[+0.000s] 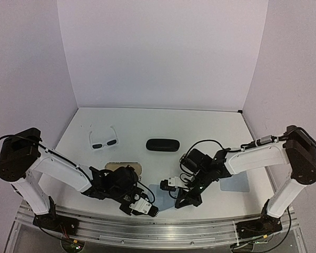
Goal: Organize the sunglasses
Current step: Fold the glasses cleaning cloth at the center of the board.
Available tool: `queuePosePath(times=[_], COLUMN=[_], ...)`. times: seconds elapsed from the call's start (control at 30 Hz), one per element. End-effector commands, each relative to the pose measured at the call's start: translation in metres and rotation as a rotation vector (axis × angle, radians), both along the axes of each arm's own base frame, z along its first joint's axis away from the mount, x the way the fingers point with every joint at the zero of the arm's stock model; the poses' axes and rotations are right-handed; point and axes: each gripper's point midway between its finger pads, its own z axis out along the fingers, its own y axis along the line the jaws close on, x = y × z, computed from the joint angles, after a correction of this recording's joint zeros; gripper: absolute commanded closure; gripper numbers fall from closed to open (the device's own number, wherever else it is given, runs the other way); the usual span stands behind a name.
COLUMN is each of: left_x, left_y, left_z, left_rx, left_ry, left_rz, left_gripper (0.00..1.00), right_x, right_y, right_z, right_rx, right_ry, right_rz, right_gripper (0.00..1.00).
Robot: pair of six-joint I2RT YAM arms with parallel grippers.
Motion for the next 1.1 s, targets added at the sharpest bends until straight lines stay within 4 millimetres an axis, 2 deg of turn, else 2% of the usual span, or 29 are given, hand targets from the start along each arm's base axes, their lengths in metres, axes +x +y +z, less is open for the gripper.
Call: queuePosePath(times=[0.0, 0.17, 0.4, 0.53, 0.77, 0.93, 1.07], left_x=[0.001, -0.004, -0.006, -0.007, 0.001, 0.011, 0.010], left_y=[0.021, 0.026, 0.026, 0.025, 0.020, 0.017, 0.010], left_z=[-0.026, -0.030, -0.027, -0.027, -0.026, -0.012, 0.011], left_rx=[0.106, 0.140, 0.135, 0.134, 0.125, 0.125, 0.100], left_ry=[-0.016, 0.011, 0.039, 0.041, 0.034, 0.064, 0.146], left_rz=[0.009, 0.003, 0.017, 0.012, 0.048, 0.111, 0.160], left_gripper=[0.61, 0.61, 0.66, 0.81, 1.00, 1.00, 1.00], right_x=[0.005, 0.009, 0.017, 0.018, 0.015, 0.013, 0.005], right_y=[0.014, 0.017, 0.019, 0.018, 0.016, 0.009, 0.005], right_z=[0.028, 0.038, 0.046, 0.046, 0.042, 0.034, 0.030], right_rx=[0.079, 0.110, 0.129, 0.129, 0.119, 0.088, 0.062], right_ry=[0.009, 0.011, 0.013, 0.017, 0.036, 0.045, 0.111], right_rz=[-0.003, -0.011, -0.034, -0.036, -0.042, -0.058, -0.077], right_gripper=[1.00, 1.00, 1.00, 1.00, 1.00, 1.00, 1.00])
